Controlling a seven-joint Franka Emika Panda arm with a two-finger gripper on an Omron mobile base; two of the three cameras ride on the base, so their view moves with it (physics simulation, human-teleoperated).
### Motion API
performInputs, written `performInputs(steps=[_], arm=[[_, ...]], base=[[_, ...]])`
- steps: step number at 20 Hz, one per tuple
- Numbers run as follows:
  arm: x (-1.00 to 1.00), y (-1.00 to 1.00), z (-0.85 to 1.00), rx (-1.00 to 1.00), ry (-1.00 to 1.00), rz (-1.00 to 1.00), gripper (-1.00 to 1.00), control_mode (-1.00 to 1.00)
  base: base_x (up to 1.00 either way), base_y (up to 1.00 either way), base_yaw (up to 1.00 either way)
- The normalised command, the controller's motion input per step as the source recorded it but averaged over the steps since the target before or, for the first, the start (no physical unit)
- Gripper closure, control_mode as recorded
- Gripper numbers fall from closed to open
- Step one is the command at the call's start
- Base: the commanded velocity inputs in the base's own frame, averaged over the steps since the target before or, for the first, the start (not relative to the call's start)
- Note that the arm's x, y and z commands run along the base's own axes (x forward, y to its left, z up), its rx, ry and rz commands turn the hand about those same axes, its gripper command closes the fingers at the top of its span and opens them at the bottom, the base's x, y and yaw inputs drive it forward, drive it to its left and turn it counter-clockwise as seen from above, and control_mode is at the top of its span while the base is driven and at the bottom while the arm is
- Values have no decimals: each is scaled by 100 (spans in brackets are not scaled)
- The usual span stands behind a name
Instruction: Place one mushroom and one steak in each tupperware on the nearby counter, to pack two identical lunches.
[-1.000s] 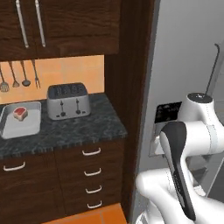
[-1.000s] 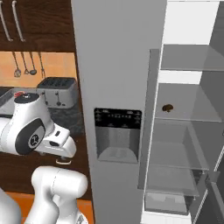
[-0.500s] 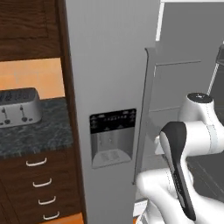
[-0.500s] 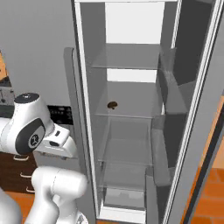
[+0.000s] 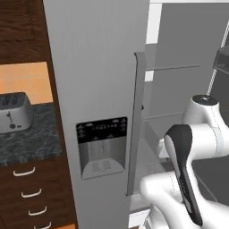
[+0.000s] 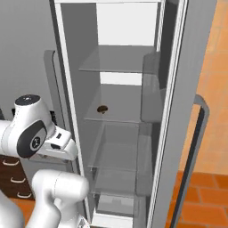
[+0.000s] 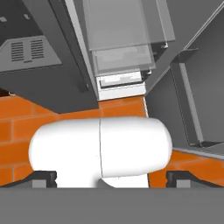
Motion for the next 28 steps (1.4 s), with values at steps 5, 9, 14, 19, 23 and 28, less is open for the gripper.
performInputs(steps=[5,9,14,19,23,28], arm=[[0,0,0,0,0,0,-100,100],[0,0,0,0,0,0,-100,100],[0,0,0,0,0,0,-100,100],[0,0,0,0,0,0,-100,100],[0,0,0,0,0,0,-100,100],[0,0,0,0,0,0,-100,100]], base=[[47,-43,14],[53,-23,20],[24,-38,16],[6,-29,13],[6,-34,0],[3,-25,-1]])
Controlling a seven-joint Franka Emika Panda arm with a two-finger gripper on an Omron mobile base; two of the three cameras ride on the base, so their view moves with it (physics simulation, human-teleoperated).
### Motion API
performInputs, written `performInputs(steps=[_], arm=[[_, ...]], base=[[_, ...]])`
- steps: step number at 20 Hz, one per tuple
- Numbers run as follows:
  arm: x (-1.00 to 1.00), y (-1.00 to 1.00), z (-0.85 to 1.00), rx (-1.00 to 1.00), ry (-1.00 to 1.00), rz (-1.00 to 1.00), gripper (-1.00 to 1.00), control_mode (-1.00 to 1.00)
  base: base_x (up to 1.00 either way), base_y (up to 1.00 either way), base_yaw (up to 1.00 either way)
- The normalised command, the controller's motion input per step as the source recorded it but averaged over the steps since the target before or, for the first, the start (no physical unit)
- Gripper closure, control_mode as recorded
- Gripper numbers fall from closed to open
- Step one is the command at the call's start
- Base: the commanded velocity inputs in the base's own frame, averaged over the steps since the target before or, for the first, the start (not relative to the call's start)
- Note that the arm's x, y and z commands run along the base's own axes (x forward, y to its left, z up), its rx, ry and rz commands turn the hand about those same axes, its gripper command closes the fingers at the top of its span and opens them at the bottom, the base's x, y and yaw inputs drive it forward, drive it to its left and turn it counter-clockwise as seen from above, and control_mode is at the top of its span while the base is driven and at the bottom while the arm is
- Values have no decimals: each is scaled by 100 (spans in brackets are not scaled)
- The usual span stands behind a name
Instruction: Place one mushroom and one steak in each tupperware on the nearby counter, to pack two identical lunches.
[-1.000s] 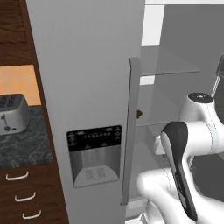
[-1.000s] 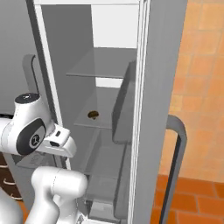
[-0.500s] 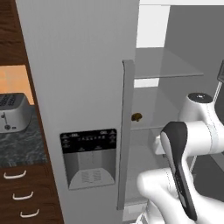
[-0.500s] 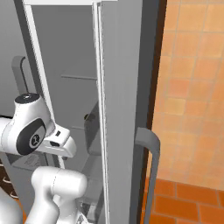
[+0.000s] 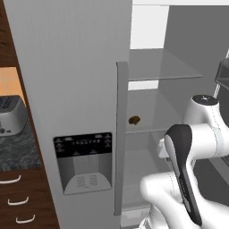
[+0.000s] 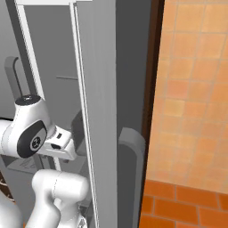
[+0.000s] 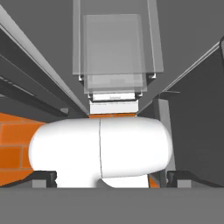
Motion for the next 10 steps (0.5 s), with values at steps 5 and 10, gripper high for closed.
performInputs(steps=[5,10], arm=[[0,0,0,0,0,0,-100,100],[0,0,0,0,0,0,-100,100]], base=[[0,-7,-3],[0,0,0]])
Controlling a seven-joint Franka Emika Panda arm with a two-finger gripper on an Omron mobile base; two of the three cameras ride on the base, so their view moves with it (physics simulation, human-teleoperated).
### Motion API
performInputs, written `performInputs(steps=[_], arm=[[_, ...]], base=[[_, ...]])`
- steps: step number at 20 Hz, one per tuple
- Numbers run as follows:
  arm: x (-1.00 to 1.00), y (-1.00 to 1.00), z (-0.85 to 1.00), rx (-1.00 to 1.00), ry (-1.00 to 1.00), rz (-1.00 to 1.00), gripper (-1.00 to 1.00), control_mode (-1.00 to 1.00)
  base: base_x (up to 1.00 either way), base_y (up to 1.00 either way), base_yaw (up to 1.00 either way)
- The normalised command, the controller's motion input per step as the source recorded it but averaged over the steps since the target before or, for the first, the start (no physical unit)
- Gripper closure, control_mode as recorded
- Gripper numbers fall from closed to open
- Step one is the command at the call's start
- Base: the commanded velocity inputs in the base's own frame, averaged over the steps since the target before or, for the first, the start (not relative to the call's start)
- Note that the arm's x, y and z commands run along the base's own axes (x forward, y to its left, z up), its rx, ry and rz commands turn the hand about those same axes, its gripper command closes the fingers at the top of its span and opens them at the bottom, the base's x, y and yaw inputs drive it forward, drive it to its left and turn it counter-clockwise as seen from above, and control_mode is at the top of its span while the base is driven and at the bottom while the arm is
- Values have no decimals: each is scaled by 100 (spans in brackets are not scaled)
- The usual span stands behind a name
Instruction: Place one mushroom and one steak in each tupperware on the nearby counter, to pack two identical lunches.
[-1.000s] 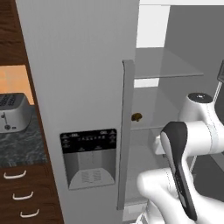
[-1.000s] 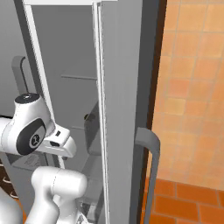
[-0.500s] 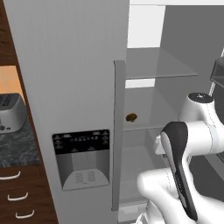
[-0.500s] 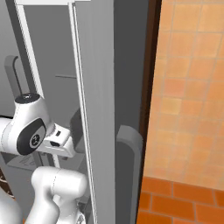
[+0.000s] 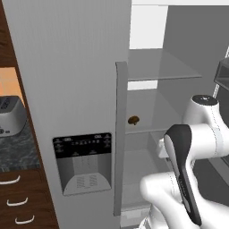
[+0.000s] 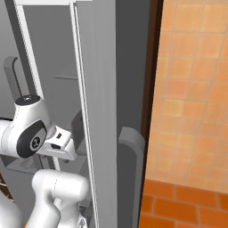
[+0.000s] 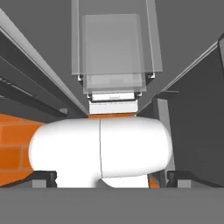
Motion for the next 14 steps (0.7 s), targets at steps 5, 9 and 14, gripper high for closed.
performInputs(steps=[5,9,14], arm=[[11,0,0,0,-5,1,-100,-100],[53,0,0,0,-23,11,-100,-100],[89,0,1,3,-23,28,-100,-100]], base=[[2,0,0],[0,0,0],[0,0,0]])
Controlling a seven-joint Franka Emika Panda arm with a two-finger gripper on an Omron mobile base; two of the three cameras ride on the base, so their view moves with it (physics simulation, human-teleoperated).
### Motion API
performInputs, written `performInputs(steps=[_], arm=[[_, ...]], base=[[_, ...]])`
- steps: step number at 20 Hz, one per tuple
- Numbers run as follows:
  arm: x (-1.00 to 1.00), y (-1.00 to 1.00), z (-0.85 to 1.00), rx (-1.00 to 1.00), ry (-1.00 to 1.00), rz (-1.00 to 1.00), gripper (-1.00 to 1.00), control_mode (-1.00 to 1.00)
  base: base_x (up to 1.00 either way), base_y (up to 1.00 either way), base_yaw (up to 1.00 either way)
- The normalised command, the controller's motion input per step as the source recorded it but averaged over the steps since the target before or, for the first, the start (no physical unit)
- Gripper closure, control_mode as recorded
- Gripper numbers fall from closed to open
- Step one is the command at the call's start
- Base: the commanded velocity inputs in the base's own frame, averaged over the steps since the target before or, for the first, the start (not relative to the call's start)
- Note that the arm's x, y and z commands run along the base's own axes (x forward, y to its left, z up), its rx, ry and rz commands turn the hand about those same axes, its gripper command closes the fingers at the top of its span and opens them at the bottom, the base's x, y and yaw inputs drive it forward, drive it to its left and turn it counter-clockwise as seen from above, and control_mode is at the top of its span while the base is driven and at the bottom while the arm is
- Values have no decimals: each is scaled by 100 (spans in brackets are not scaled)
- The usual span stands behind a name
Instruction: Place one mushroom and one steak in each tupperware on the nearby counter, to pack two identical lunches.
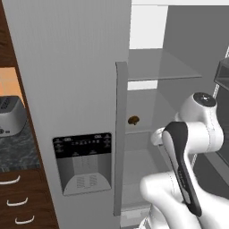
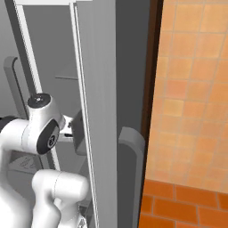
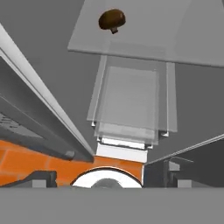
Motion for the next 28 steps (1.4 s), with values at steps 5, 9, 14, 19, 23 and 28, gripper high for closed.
performInputs(steps=[5,9,14,19,23,28], arm=[[98,0,1,3,-5,22,-100,-100],[81,-4,0,3,0,31,-100,-100],[68,0,-3,8,0,19,-100,-100],[72,1,-11,9,0,22,-100,-100],[49,10,-4,1,2,5,-100,-100],[59,12,-28,-1,-3,1,-100,-100]], base=[[0,0,0],[0,0,0],[0,0,0],[0,0,0],[0,0,0],[0,0,0]])
